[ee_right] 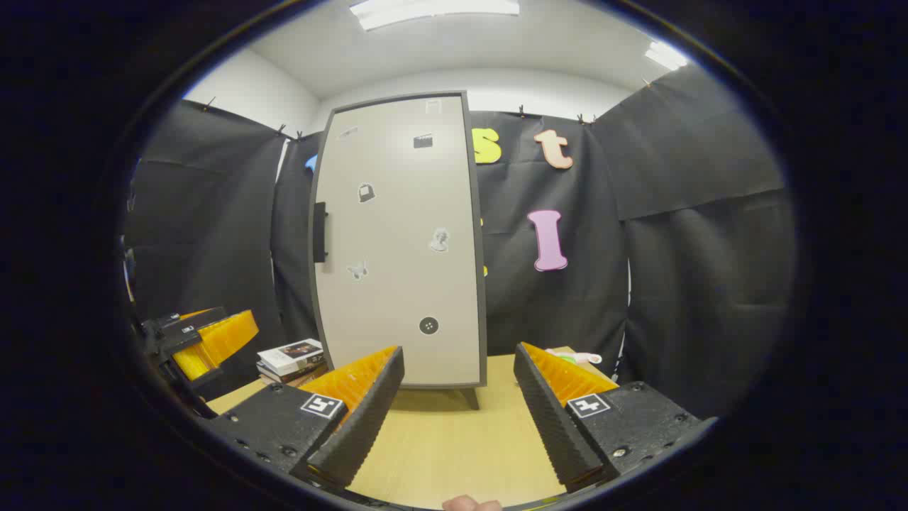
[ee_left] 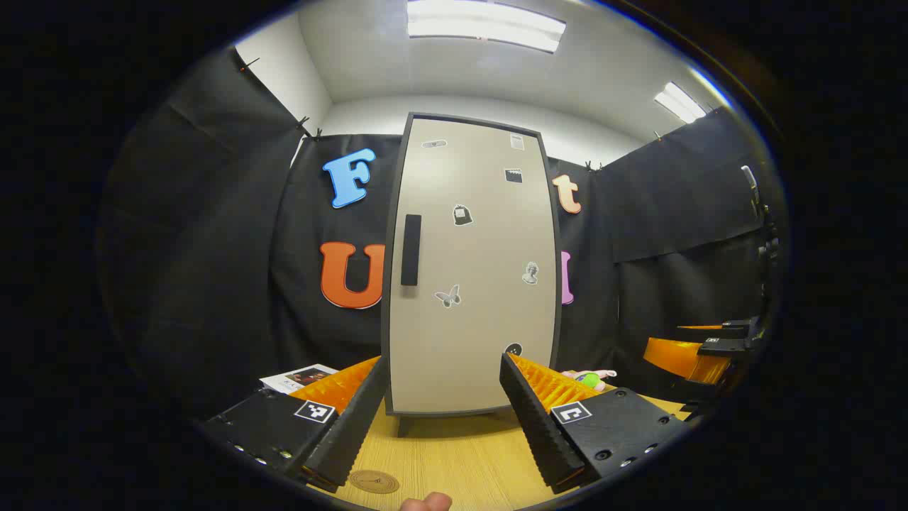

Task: Open the cabinet door with the right hand, grasp the bottle in the cabinet with the left hand and place it on the coaster, then close the cabinet door with the right hand.

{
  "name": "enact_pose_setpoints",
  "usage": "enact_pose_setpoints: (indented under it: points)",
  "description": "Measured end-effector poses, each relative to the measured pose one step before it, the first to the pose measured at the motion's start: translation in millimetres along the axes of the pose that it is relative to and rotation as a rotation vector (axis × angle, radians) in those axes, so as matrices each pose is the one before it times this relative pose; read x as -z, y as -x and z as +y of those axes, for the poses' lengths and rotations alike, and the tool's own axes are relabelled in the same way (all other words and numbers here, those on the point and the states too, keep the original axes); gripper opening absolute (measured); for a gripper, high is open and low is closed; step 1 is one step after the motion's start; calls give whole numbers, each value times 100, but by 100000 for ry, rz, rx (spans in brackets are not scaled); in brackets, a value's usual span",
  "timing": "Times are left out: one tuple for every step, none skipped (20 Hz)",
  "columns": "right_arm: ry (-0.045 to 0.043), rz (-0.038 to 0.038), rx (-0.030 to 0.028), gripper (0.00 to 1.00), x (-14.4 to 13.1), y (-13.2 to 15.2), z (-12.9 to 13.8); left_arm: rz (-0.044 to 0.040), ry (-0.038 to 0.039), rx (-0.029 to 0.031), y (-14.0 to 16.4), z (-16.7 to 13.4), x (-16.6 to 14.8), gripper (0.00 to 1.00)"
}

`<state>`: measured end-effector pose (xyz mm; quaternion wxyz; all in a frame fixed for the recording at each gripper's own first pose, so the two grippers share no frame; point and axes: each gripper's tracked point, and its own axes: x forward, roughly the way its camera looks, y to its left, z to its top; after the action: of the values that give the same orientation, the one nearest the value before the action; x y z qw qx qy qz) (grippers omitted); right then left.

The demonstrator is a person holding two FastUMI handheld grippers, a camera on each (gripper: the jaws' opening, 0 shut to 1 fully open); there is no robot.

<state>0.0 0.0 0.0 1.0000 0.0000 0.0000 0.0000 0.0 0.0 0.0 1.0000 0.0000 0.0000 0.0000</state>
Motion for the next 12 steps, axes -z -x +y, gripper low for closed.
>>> enact_pose_setpoints:
  points:
    - [-93,64,-241,99,-3,123,72,-99,-464,-346,55,101,10,94]
    - [6,291,-49,100,157,76,4,-253,-626,-472,38,85,-35,94]
    - [42,288,-18,100,77,168,5,-289,-477,-129,82,15,-68,94]
    - [7,328,-68,100,117,131,20,-97,-95,250,111,-163,-61,94]
    - [-129,217,-193,100,20,91,6,343,266,368,45,-198,38,94]
    - [-148,257,-184,99,86,82,65,81,219,127,59,-85,14,94]
    - [-105,-1,-89,100,-18,109,23,-53,41,120,16,-100,-93,95]
    - [30,-147,35,99,-12,88,-45,-116,-61,176,71,-135,-132,95]
    - [127,-186,80,100,-79,75,-22,-222,-125,54,53,9,-78,95]
    - [68,-145,121,100,-5,137,-28,-183,-247,104,14,-39,-81,95]
    - [-30,-285,-65,99,-80,99,-21,-173,-357,11,-8,0,-57,95]
    - [-18,-160,134,100,27,81,-16,-317,-351,24,24,24,-120,94]
